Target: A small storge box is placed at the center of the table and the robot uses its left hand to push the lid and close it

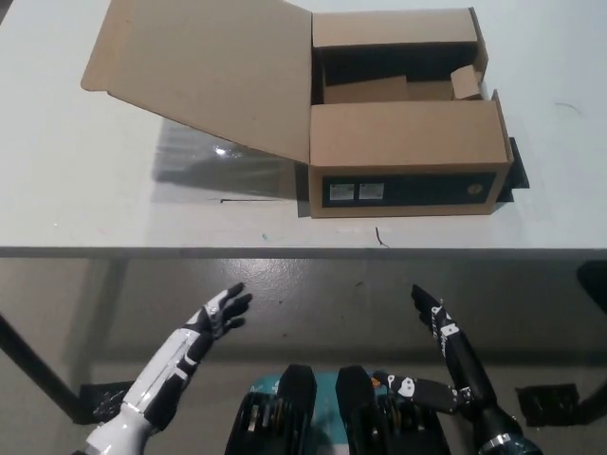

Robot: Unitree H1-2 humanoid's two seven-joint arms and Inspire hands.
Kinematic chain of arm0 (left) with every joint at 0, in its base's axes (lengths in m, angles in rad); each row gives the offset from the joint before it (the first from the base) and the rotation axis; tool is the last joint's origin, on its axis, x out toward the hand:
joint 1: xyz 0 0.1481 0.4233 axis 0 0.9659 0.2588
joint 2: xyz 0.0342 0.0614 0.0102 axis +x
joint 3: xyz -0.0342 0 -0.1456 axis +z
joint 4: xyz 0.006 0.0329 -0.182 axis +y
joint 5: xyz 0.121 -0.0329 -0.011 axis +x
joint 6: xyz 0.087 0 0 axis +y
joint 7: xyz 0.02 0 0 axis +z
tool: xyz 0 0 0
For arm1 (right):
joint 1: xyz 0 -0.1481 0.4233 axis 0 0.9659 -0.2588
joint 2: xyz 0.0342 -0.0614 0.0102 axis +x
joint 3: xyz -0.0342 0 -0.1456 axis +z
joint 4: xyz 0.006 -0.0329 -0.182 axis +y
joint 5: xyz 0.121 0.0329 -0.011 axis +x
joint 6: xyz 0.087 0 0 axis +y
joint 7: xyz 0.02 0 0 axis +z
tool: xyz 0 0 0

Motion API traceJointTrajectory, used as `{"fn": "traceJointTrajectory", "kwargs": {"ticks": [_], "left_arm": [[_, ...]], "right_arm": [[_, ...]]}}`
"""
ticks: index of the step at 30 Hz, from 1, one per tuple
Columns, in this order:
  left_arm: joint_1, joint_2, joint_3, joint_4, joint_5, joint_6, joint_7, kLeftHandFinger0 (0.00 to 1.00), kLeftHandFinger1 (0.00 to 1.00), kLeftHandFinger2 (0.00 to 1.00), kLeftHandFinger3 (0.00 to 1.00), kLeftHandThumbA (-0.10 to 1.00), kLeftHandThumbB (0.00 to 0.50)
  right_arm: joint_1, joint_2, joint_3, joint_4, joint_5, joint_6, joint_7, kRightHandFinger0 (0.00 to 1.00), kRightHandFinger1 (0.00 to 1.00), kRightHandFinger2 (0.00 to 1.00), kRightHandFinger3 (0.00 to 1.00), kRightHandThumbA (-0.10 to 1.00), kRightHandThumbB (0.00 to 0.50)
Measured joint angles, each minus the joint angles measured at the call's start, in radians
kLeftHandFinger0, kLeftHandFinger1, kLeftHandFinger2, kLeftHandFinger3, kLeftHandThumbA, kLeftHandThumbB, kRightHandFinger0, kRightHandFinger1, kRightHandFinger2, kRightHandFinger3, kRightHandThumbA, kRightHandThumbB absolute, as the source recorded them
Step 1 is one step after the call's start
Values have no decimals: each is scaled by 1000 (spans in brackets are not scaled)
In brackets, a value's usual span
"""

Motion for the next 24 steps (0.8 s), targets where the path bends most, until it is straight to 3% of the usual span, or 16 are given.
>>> {"fn": "traceJointTrajectory", "kwargs": {"ticks": [2, 3, 8, 15, 24], "left_arm": [[-1, 12, -4, -30, -36, 19, -17, 1000, 1000, 1000, 1000, 1000, 384], [-1, 18, -5, -44, -57, 30, -27, 1000, 1000, 1000, 1000, 1000, 436], [-4, 36, 4, -61, -155, 73, -54, 1000, 1000, 1000, 1000, 1000, 448], [-23, 35, 29, -61, -282, 125, -57, 1000, 1000, 1000, 1000, 1000, 393], [-97, -1, 97, -24, -463, 203, -55, 1000, 1000, 1000, 1000, 1000, 387]], "right_arm": [[1, 0, 0, 6, -1, 0, 0, 1000, 1000, 1000, 1000, 1000, 405], [1, 0, 0, 9, -1, 0, 0, 1000, 1000, 1000, 1000, 1000, 406], [5, 0, 0, 20, -1, 1, 0, 1000, 1000, 1000, 1000, 1000, 405], [11, 0, 0, 24, -3, 1, 0, 1000, 1000, 1000, 1000, 1000, 406], [28, 0, 0, 24, -5, 1, 0, 1000, 1000, 1000, 1000, 1000, 416]]}}
